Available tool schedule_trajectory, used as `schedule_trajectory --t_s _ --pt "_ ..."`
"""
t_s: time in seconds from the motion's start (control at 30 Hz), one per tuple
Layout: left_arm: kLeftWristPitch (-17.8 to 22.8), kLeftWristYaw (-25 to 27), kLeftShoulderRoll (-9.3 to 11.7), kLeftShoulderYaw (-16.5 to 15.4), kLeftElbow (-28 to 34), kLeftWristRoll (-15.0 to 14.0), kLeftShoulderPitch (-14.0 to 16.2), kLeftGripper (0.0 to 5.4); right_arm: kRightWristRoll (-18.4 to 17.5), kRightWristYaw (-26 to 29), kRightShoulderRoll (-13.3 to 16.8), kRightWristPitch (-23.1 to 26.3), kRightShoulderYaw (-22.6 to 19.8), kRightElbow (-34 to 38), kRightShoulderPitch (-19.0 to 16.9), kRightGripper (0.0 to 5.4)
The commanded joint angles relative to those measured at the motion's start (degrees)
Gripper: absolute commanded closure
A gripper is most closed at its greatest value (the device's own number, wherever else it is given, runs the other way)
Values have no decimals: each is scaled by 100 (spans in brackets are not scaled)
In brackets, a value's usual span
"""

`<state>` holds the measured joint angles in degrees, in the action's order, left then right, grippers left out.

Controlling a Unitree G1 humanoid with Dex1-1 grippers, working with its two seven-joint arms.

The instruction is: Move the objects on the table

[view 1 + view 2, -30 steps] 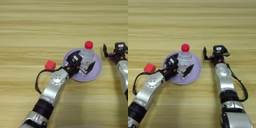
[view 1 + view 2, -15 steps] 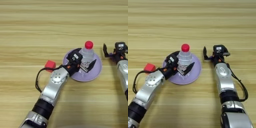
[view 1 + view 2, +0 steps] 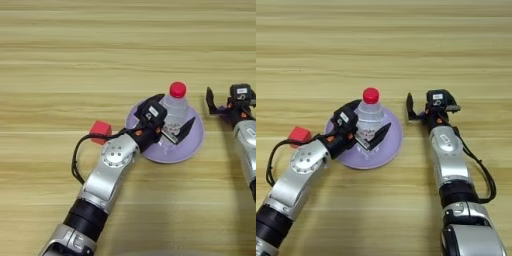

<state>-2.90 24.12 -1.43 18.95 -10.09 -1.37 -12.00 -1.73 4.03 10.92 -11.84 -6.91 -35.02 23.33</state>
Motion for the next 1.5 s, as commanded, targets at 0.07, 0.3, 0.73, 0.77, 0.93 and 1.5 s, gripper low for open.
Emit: schedule_trajectory --t_s 0.07,0.3,0.73,0.77,0.93,1.5 --pt "165 63 5 32 352 -62 35 2 8 -21 0 65 -1 40 -13 0" --pt "326 280 10 -168 814 -514 -113 2 14 -24 0 65 2 18 6 0" --pt "592 331 15 -370 2168 -1116 -100 2 21 -21 1 55 1 -17 22 0" --pt "697 328 32 -385 2419 -1227 -88 2 23 -21 1 50 0 -32 29 0" --pt "889 107 177 -1013 2659 -1561 -450 2 25 -23 1 38 -3 -52 37 0" --pt "420 -569 755 -2774 1132 -1690 -1578 2 15 -29 -10 13 -21 -23 15 0"
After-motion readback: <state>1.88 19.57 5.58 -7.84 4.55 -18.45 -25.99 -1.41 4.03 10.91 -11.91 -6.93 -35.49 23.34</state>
